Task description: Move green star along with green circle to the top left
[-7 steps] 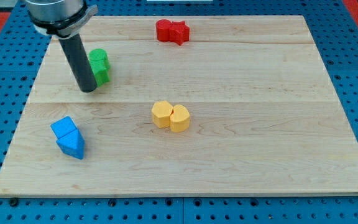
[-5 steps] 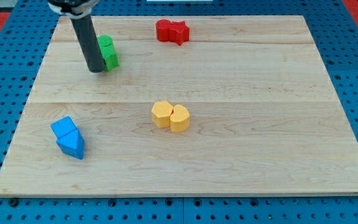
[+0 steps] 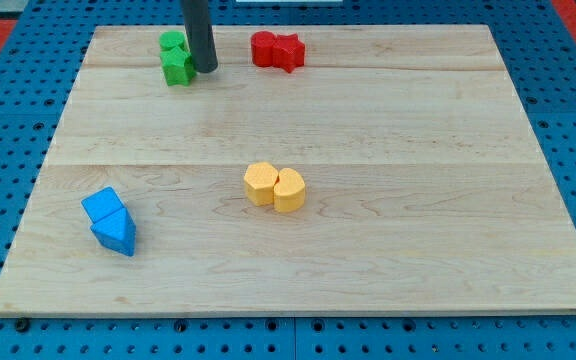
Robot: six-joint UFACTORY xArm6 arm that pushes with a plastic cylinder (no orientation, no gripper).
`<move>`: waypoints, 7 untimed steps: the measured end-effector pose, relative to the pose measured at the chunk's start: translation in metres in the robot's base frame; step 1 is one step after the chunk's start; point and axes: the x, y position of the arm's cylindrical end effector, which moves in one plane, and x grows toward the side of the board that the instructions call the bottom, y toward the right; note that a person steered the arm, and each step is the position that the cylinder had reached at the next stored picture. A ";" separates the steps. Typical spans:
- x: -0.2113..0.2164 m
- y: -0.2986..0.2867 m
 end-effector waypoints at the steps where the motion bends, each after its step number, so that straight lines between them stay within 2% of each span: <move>1: -0.033 -0.006; 2: -0.046 -0.006; 4: -0.003 -0.022; 5: -0.009 -0.091; 6: -0.009 -0.017; 7: 0.033 0.027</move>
